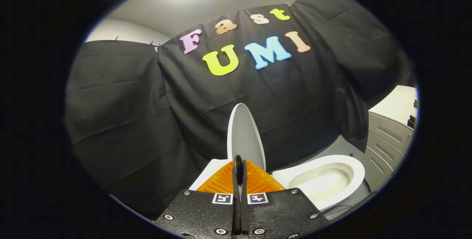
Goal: Open the toilet lid.
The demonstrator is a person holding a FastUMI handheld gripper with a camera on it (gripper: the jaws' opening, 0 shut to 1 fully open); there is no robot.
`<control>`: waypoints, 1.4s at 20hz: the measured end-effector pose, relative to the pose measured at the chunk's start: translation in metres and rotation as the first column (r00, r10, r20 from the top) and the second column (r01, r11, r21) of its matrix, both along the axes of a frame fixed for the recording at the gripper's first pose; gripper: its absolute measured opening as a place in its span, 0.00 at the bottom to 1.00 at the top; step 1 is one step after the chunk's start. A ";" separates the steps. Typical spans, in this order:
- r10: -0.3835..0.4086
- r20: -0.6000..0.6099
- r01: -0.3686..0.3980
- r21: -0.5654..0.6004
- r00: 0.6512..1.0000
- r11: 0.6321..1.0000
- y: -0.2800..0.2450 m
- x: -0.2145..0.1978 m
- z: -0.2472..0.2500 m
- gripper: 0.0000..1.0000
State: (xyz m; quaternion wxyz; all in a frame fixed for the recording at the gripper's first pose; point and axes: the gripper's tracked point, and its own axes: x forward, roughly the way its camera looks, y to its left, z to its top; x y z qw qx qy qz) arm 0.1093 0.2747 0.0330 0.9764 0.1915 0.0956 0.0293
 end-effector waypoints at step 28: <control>0.181 0.060 -0.174 -0.111 0.982 0.978 0.135 0.018 -0.015 0.00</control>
